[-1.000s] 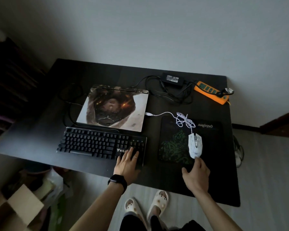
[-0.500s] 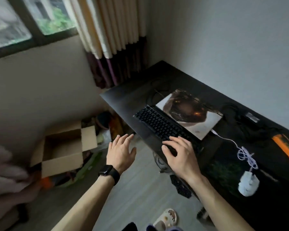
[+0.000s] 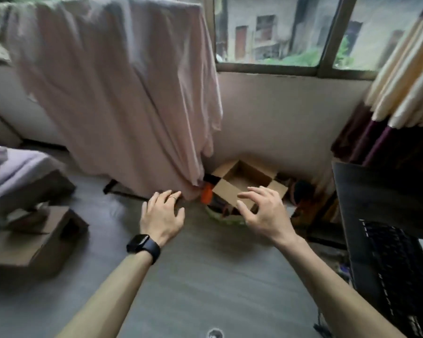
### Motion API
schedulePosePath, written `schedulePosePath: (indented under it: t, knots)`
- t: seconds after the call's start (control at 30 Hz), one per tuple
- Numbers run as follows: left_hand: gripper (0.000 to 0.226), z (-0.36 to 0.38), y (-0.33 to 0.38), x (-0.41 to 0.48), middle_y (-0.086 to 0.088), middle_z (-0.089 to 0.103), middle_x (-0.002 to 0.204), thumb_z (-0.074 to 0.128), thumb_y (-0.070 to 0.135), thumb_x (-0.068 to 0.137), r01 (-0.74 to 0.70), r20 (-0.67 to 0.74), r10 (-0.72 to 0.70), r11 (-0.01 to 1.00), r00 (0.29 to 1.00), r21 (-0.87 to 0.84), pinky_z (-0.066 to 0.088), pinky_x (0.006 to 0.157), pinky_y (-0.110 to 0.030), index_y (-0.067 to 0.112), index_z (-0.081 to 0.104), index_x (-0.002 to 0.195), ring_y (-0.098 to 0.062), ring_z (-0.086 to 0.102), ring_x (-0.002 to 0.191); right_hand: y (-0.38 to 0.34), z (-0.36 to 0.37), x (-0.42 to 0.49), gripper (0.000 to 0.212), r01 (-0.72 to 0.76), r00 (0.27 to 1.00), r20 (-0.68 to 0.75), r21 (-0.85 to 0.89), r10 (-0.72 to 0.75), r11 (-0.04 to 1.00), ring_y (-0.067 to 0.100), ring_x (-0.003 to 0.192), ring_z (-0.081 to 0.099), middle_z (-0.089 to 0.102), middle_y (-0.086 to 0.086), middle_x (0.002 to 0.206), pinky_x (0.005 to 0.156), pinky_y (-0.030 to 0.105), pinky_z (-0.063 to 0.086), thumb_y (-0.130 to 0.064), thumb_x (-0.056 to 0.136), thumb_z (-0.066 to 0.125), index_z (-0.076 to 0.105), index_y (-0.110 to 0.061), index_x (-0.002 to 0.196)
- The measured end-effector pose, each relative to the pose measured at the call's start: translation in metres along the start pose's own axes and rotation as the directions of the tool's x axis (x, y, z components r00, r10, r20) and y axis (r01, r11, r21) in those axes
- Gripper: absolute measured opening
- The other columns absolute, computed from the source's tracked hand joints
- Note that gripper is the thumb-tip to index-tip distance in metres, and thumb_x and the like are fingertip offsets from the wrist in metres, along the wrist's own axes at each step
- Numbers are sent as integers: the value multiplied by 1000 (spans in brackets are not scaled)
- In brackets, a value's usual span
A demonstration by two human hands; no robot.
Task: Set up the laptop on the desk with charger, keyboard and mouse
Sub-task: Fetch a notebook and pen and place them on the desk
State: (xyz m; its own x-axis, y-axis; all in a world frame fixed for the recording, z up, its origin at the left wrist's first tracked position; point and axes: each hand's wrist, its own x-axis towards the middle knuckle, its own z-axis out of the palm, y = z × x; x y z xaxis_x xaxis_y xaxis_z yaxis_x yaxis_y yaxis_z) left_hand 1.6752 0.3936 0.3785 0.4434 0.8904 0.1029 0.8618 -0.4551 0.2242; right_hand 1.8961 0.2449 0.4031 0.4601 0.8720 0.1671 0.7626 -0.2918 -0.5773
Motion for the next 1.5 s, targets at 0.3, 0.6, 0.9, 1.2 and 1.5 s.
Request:
schedulePosePath:
  t: [0.3, 0.6, 0.9, 1.2, 1.5]
  knots:
    - [49, -64, -135, -126, -3, 54, 141, 63, 35, 87, 388, -162, -382, 922, 910, 3, 36, 108, -50, 23, 57, 135, -28, 44, 133, -150, 76, -1, 29, 390, 892, 201, 113, -405, 914, 19, 128, 46, 66, -6, 126, 111, 23, 26, -42, 93, 61, 74, -28, 114]
    - [49, -119, -285, -234, 0, 51, 144, 58, 39, 90, 593, -258, -580, 804, 773, -31, 37, 105, -45, 26, 54, 137, -26, 42, 134, -318, 174, -47, 43, 574, 722, 365, 160, -588, 803, 21, 135, 42, 61, -11, 135, 111, 32, 34, -56, 91, 45, 68, -35, 122]
    - [52, -189, -469, -340, 1, 52, 144, 58, 40, 87, 737, -344, -697, 675, 629, -20, 35, 109, -49, 28, 55, 137, -25, 43, 134, -512, 279, -116, 31, 709, 524, 407, 279, -748, 648, 22, 129, 44, 62, -12, 132, 103, 38, 42, -46, 96, 53, 68, -34, 121]
    - [49, -227, -647, -415, -1, 59, 134, 64, 36, 83, 857, -406, -793, 513, 453, -46, 44, 97, -43, 24, 60, 131, -26, 55, 121, -693, 428, -162, 36, 798, 273, 430, 399, -861, 452, 23, 132, 44, 60, -10, 135, 107, 38, 40, -48, 98, 49, 64, -33, 127]
    - [49, -278, -835, -472, 0, 59, 135, 63, 36, 84, 953, -440, -873, 283, 209, -110, 46, 97, -44, 24, 59, 132, -25, 56, 121, -916, 581, -185, 31, 757, 103, 383, 568, -918, 322, 27, 121, 55, 68, -5, 124, 104, 37, 44, -42, 89, 62, 72, -29, 116]
